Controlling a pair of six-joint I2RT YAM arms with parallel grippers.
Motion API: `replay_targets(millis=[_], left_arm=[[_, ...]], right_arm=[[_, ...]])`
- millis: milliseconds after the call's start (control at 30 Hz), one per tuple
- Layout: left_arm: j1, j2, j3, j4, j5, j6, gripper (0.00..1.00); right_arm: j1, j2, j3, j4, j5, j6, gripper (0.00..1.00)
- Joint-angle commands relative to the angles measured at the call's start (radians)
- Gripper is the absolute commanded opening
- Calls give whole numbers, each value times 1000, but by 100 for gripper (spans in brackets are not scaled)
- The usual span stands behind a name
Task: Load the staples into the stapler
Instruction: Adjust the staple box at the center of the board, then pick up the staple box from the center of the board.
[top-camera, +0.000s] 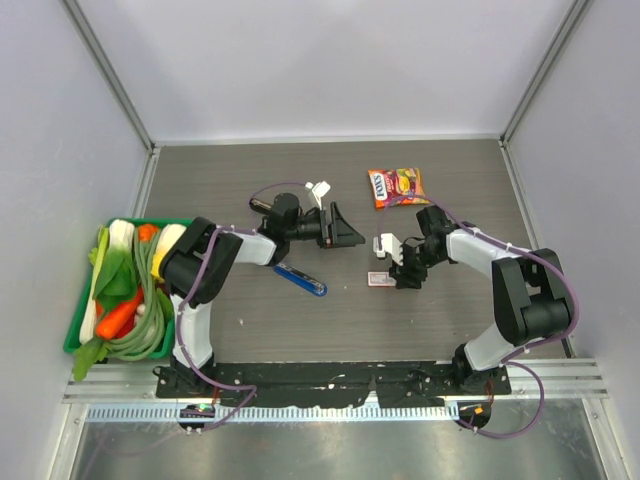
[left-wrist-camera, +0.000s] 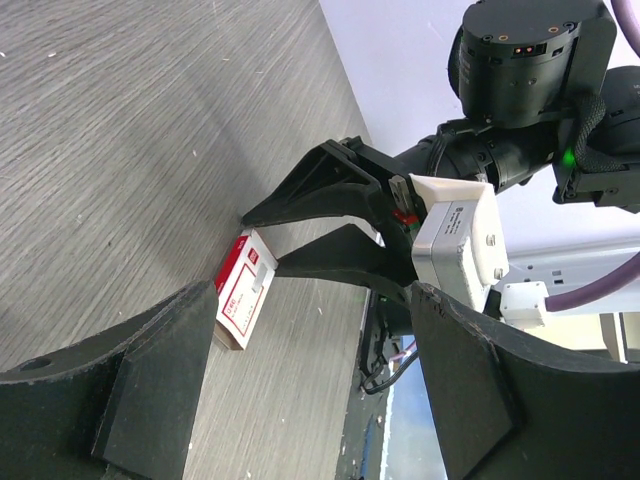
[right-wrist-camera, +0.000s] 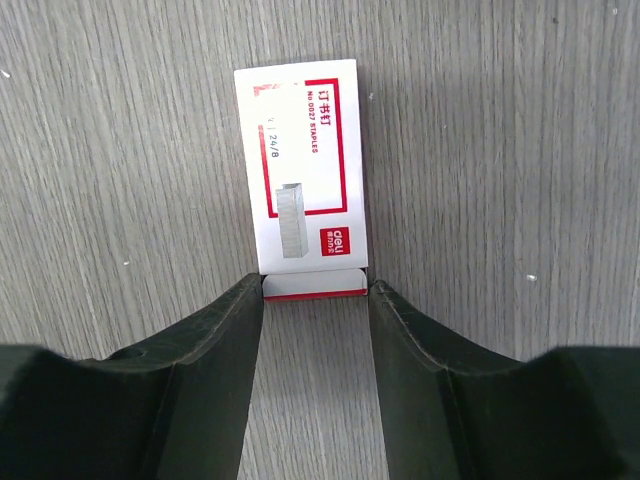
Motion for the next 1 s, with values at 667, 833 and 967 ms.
replay_targets(millis=[667,833,967], left_arm=[[5,13,19,49,24,-17,82],[6,21,22,55,29,-24,82],[6,18,22,57,28,-24,82]], right_arm=[[5,-3,8,24,-7,-51,64],[19,-8,2,21,-7,-57,59],[21,-9,1,9,-9,-64,45]])
